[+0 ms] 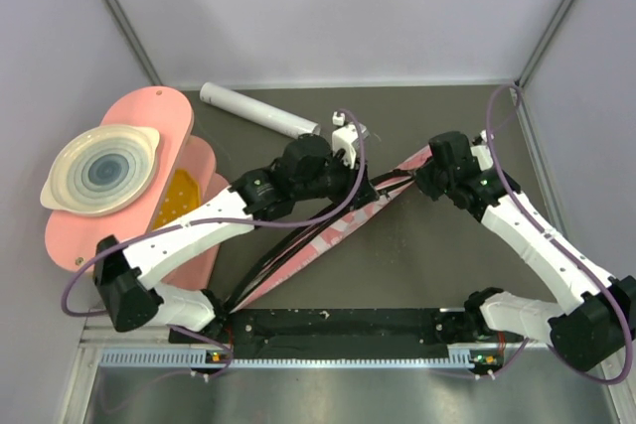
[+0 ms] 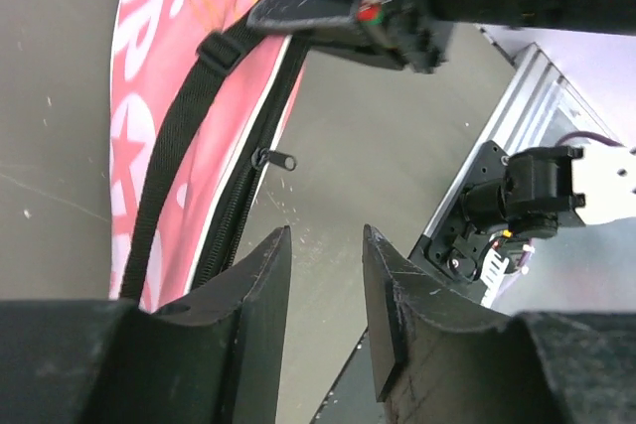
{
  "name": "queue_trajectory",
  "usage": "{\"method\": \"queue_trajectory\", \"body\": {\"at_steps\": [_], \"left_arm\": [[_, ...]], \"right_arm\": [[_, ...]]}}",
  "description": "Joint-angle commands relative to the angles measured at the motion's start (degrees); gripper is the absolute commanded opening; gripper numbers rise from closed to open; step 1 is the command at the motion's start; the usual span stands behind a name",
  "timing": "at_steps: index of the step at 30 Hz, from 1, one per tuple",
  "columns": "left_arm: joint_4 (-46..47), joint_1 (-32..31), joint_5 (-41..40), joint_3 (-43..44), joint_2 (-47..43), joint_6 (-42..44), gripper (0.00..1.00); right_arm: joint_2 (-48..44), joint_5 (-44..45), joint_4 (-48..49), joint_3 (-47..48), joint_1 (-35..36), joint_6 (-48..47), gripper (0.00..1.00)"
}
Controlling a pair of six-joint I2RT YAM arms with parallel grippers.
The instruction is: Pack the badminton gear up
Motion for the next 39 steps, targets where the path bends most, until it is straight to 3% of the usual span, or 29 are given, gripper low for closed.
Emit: {"method": "queue_trajectory", "body": {"at_steps": [1, 5, 10, 16, 17, 20, 31, 39], "left_arm": [[-0.2, -1.4, -6.8, 1.3, 4.1, -16.2, 0.48], [-0.6, -3.1, -14.6, 1.5, 4.9, -22.4, 0.53], [1.3, -3.2, -17.8, 1.8, 6.7, -26.6, 0.59], [7.9, -2.5, -7.8, -1.3, 6.4, -27.7, 0.57], [13.5, -2.1, -3.1, -3.8, 5.8, -28.8, 0.57], [16.9, -1.2, -0.4, -6.4, 5.4, -34.8, 0.54], [9.3, -1.0, -10.4, -6.3, 5.5, -55.5, 0.54], [8.2, -1.1, -10.8, -5.4, 8.6, -66.3, 0.49]], "right_arm": [[-1.3, 2.7, 1.6, 2.7, -0.2, 3.6, 0.00], [-1.8, 2.6, 1.6, 2.3, -0.3, 4.4, 0.00], [-2.0, 3.0, 1.8, 2.9, -0.3, 3.8, 0.00], [-3.3, 5.6, 3.3, 3.4, -0.3, -1.9, 0.00], [-3.7, 5.4, 5.5, 2.1, -0.3, -2.6, 0.00], [-5.9, 3.9, 14.0, -2.8, -0.1, -4.1, 0.00], [-9.5, 5.6, 29.2, -12.2, 1.4, -11.4, 0.00], [-11.1, 7.2, 33.8, -15.4, 2.2, -13.9, 0.00]]}}
